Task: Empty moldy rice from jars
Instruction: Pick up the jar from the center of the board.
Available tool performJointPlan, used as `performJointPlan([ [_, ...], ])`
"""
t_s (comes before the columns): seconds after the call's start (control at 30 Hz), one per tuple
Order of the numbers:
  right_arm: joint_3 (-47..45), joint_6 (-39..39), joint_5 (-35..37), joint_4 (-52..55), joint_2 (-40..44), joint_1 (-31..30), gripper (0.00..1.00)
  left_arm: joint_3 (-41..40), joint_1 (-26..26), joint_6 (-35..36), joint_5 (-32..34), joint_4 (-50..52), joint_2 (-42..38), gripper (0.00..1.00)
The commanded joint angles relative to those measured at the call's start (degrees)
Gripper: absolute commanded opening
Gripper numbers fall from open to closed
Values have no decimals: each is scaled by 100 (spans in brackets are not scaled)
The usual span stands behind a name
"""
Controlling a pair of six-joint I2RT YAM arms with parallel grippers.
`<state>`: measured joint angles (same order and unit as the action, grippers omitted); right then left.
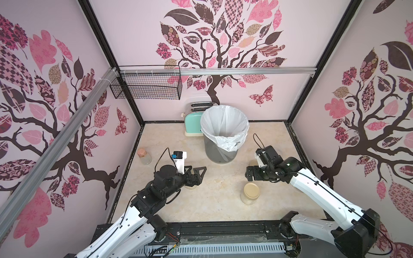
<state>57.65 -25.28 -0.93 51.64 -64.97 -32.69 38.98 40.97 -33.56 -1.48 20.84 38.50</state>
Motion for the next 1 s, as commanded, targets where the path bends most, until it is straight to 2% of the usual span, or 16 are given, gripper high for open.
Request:
performJointPlan([
  [0.0, 8, -315, 233, 163, 29, -372, 99, -78, 95, 165, 64, -60, -2, 96],
  [0.4, -241, -531, 333, 281, 37, -700, 100, -411, 148, 269, -565, -733, 110, 96],
  [0.73, -522, -864, 398, 286, 45, -1201, 99, -529, 249, 385, -622, -694, 125, 96],
  [0.97, -518, -1097, 749, 370, -250, -1609, 100, -679, 319, 434, -710, -740, 144, 96],
])
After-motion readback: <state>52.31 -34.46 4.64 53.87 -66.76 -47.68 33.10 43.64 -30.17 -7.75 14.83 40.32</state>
